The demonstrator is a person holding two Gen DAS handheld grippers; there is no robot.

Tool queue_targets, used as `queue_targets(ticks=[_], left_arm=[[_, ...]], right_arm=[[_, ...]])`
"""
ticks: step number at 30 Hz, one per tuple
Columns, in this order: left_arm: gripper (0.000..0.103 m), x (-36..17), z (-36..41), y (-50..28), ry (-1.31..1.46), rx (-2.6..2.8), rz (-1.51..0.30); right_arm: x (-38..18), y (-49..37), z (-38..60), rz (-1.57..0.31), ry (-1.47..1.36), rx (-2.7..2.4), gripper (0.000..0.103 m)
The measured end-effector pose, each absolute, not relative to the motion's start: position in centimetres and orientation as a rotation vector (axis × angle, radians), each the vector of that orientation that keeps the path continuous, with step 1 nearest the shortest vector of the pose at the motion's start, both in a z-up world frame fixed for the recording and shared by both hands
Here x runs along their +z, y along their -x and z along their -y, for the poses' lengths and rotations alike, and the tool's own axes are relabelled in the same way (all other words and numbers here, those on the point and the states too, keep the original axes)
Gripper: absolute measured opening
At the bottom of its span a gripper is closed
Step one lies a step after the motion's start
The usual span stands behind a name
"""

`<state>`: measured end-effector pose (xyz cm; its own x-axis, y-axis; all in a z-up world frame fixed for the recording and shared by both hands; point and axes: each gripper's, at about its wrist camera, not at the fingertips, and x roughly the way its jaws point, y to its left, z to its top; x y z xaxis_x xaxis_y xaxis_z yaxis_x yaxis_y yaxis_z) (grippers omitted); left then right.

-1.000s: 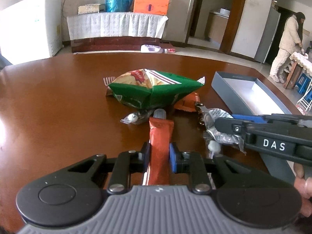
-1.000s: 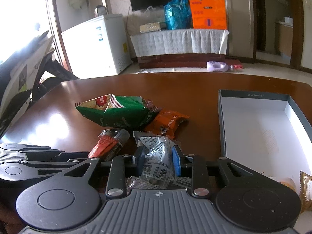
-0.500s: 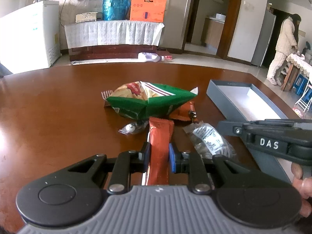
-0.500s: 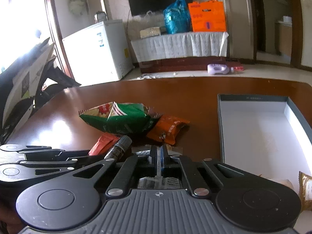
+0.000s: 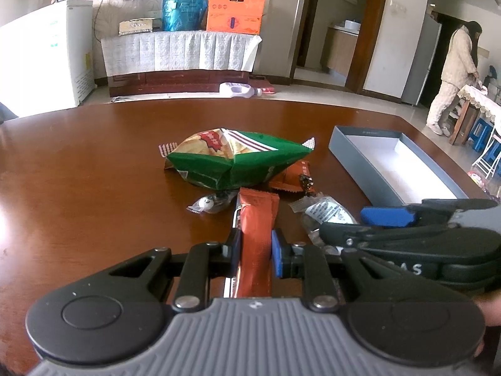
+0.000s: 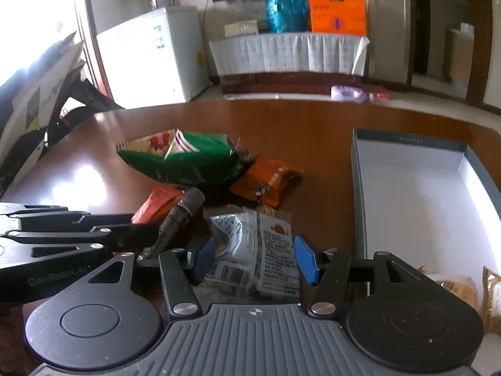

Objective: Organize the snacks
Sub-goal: 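Lift both held snacks and carry them over the grey box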

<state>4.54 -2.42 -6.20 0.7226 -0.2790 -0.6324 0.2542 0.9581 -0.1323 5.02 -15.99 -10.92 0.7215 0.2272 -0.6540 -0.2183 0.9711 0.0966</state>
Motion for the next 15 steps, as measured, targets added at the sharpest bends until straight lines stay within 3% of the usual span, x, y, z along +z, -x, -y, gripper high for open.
queue_targets(ticks=[3,5,7,15], left_arm=[[0.017,-6.2,2.5,-4.5,0.033,-0.299,-0.704],[0.017,-6.2,2.5,-4.5,0.034,-0.301,-0.704],[0.017,-6.2,2.6,-4.5,0.031,-0.304,-0.702],[0.017,-6.1,2.8,-4.5,0.033,-0.307,-0.693]], right_arm=[[-11.1,-5.0,15.8,-0.723,0.001,0.245,0.050],[-10.9,-4.9,15.9,-0.705,-0.001,0.251,0.033],[-10.6,-4.7,16.0,-0.694,-0.009,0.258,0.027],[-9.7,-4.4,16.8,-0.659,-0.051,0.263,0.016]])
